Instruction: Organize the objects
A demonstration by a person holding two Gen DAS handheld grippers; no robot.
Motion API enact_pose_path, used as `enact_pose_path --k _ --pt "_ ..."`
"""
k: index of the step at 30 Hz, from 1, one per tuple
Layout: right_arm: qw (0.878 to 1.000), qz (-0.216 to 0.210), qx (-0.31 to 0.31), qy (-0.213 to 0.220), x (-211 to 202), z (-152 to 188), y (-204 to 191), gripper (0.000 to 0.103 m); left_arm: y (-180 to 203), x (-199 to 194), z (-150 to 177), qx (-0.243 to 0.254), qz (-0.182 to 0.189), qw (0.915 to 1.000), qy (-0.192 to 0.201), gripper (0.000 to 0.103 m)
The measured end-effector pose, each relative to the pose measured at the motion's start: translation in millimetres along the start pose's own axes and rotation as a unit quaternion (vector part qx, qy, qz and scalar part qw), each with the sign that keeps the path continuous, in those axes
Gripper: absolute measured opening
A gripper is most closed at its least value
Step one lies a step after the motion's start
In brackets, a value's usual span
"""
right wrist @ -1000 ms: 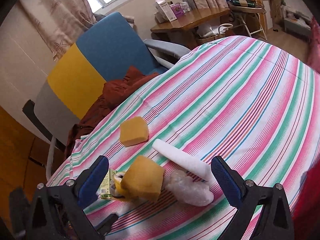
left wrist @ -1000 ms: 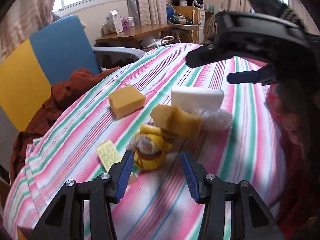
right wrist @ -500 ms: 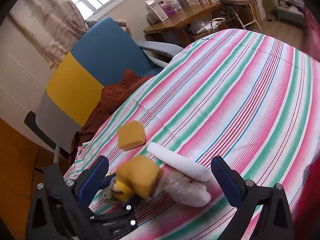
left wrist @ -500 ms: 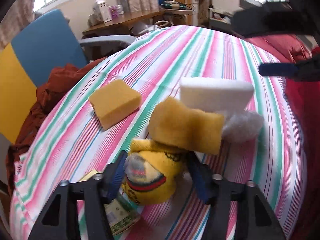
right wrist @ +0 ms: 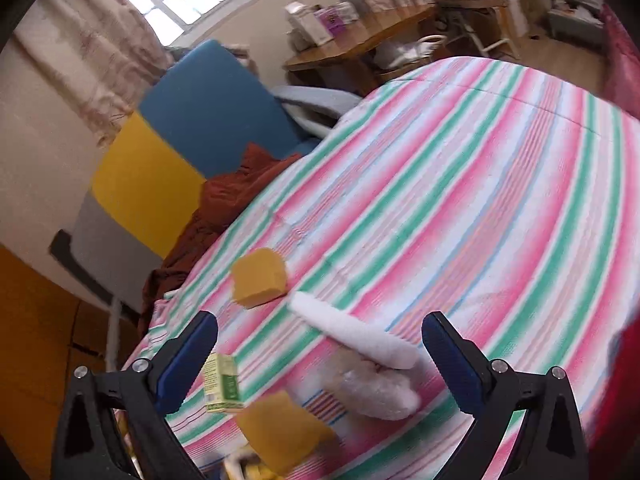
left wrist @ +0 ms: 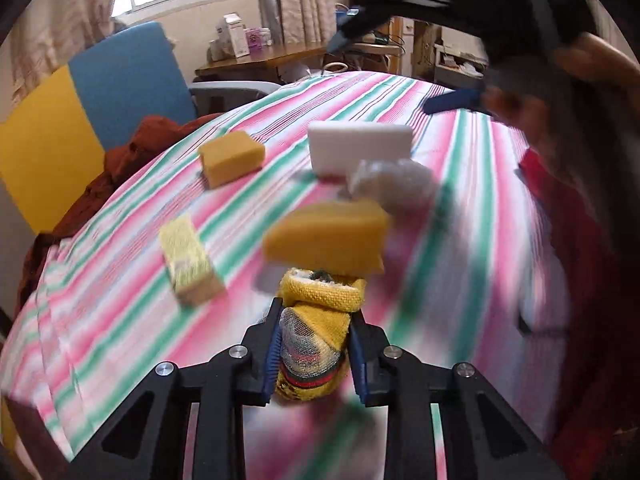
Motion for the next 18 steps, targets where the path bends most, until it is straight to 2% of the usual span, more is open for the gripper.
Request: enact_pose_path --k 3,5,9,13,18 --pt "0.996 -0.063 -0.036 -0.046 11 13 -24 0.103 4 -23 17 -0.027 -0.004 0.9996 0.004 0.028" --pt "0.99 -0.083 -0.082 -0.083 20 28 -44 0.103 4 -37 29 -0.052 -0.004 0.9986 0.003 0.028" --pt "0.973 -0.072 -0.17 -0.138 34 58 -69 0.103 4 -57 43 -0.085 -0.009 0.9963 0.006 0.028" --pt "0.966 -0.05 -0.192 -0.164 44 68 -69 0.103 1 -60 48 -0.087 -0.019 0.996 0.006 0.029" --pt "0.964 -0.023 -0.2 -0.176 53 73 -61 0.103 7 -51 44 -0.06 -0.025 0.9979 0.0 0.034"
Point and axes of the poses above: each gripper's, at about its wrist camera, not at the fingertips, and x roughly the way its jaws point, y to its right, z to its underside, the point moved 2 cm from there along x, roughly the way its jaws point, and after that the axes turned 9 degrees about y, right-handed, at the moved point
